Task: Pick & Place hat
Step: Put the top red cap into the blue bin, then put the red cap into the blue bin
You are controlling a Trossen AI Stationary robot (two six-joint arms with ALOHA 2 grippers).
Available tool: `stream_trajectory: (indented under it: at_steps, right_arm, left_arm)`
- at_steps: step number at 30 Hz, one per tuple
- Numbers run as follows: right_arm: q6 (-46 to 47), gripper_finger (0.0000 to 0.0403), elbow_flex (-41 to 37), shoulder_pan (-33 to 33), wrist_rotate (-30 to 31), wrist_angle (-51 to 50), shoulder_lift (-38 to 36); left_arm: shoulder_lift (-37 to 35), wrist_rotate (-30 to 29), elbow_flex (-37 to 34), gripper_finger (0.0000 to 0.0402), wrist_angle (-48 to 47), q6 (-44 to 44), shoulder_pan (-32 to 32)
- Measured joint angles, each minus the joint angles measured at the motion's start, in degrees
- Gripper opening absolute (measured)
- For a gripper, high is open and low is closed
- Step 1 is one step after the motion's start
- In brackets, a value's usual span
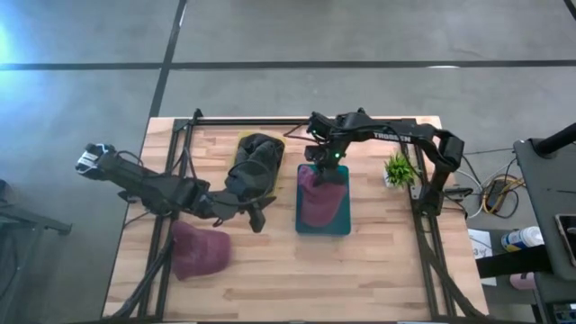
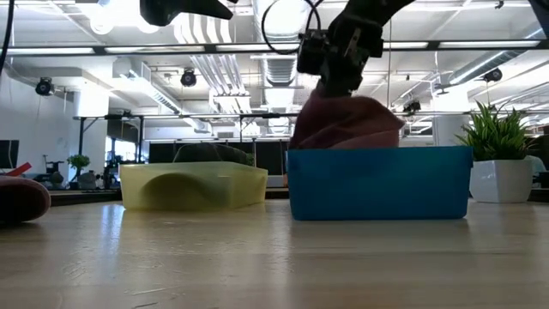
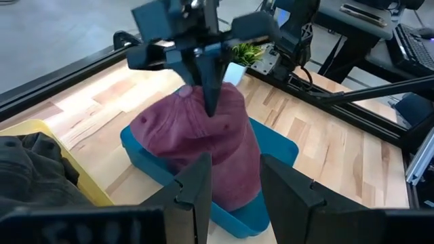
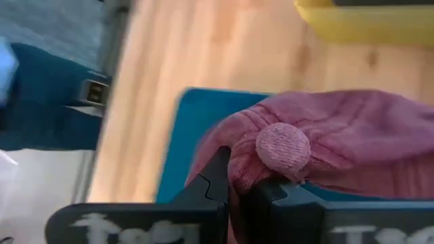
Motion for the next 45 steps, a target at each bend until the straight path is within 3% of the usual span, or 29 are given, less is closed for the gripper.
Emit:
stream_trajectory:
  at_steps: [3,7,13,22,30,33,38,45]
  right_arm:
    - [1.07,0.0013,0.00,-0.08,5.48,0.06,0.44]
    - [1.14,0.0028,0.01,-0.09,7.14,0.07,1.27]
    - [3.08,0.0096,0.01,-0.02,7.59,-0.76,1.36]
    - [-0.65,0.0179,1.66,-0.07,20.07,-13.75,-0.73]
    - [-0.56,0.0191,3.79,-0.09,29.60,-13.68,-5.79]
    - [2.00,0.0192,4.00,-0.27,29.91,-13.22,-8.62]
    - [6.20,0.0189,3.19,0.75,29.56,-13.48,-12.28]
    - [10.09,0.0188,0.09,4.01,29.26,-13.30,-15.30]
  left_arm:
    - [0.00,0.00,0.00,0.0117,-0.07,0.56,0.15]
    - [0.00,0.02,0.00,0.0117,-0.31,1.09,0.61]
    - [0.00,0.01,0.00,0.0117,-0.33,1.30,1.22]
    - [0.01,0.02,0.00,0.0117,-0.33,1.52,1.95]
    - [0.02,0.02,0.00,0.0117,-0.82,1.87,2.77]
    - [0.02,1.02,0.00,0.0117,-5.07,2.44,2.78]
    - [-0.07,9.25,0.16,0.0117,-17.53,-1.73,2.88]
    - [1.35,34.68,-0.05,0.0117,-35.49,-22.14,3.13]
